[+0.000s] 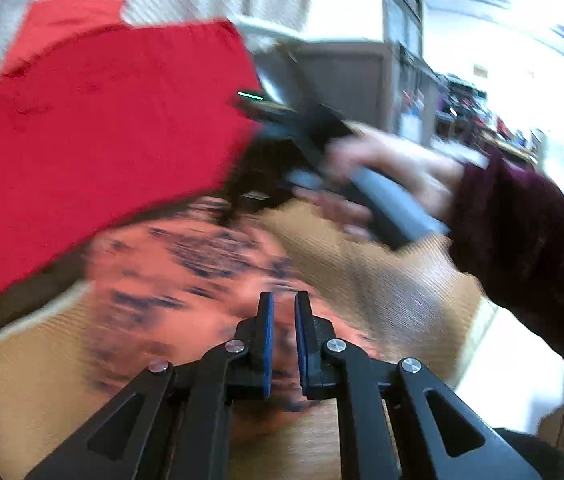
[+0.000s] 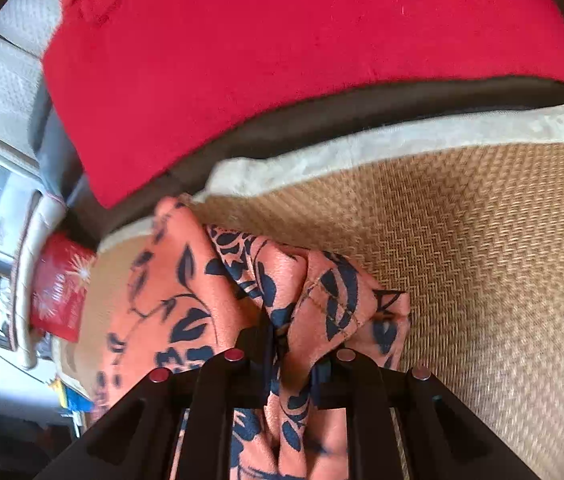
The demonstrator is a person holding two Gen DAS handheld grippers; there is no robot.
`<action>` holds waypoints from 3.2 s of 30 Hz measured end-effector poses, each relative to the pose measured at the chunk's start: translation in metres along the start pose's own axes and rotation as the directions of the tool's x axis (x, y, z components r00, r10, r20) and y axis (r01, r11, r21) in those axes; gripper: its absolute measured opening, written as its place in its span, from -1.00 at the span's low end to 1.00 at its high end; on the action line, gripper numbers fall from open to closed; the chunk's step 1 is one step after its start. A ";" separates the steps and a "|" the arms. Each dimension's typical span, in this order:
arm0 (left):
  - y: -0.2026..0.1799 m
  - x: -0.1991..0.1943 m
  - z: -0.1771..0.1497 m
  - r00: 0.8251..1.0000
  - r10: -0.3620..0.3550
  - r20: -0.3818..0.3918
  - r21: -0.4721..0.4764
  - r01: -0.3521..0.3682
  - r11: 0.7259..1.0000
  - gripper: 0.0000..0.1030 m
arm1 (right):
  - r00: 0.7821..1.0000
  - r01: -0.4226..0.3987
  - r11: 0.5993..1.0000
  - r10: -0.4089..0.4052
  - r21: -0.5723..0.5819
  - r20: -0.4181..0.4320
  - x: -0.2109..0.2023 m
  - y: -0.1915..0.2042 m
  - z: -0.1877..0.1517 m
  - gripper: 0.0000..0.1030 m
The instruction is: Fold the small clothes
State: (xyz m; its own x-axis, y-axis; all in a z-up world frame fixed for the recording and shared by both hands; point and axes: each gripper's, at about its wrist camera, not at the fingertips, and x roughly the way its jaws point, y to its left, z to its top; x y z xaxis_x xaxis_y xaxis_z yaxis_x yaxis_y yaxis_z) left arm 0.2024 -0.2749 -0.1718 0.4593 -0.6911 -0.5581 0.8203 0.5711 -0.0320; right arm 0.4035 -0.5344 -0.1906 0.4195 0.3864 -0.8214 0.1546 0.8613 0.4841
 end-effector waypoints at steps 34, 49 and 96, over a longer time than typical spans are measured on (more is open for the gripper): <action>0.071 0.054 -0.065 0.937 0.301 -0.175 -0.081 -0.319 0.944 -0.31 | 0.973 0.153 0.979 -0.173 0.137 0.151 -0.017 0.034 -0.114 -0.16; 0.072 0.061 -0.071 0.926 0.337 -0.170 -0.036 -0.347 0.937 -0.31 | 0.995 0.048 0.999 -0.048 -0.003 -0.088 0.068 0.080 -0.015 -0.24; 0.123 -0.012 -0.097 0.883 0.447 -0.144 -0.323 -0.469 0.822 0.09 | 0.943 0.038 0.999 -0.023 -0.039 0.333 -0.084 0.115 -0.144 -0.07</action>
State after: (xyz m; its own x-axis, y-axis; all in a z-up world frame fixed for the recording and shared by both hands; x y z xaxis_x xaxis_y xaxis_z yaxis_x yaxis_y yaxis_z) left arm 0.2644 -0.1537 -0.2491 0.7230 -0.2910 -0.6266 0.3491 0.9365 -0.0322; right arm 0.2570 -0.4199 -0.1089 0.6895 0.2351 -0.6851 0.1352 0.8875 0.4406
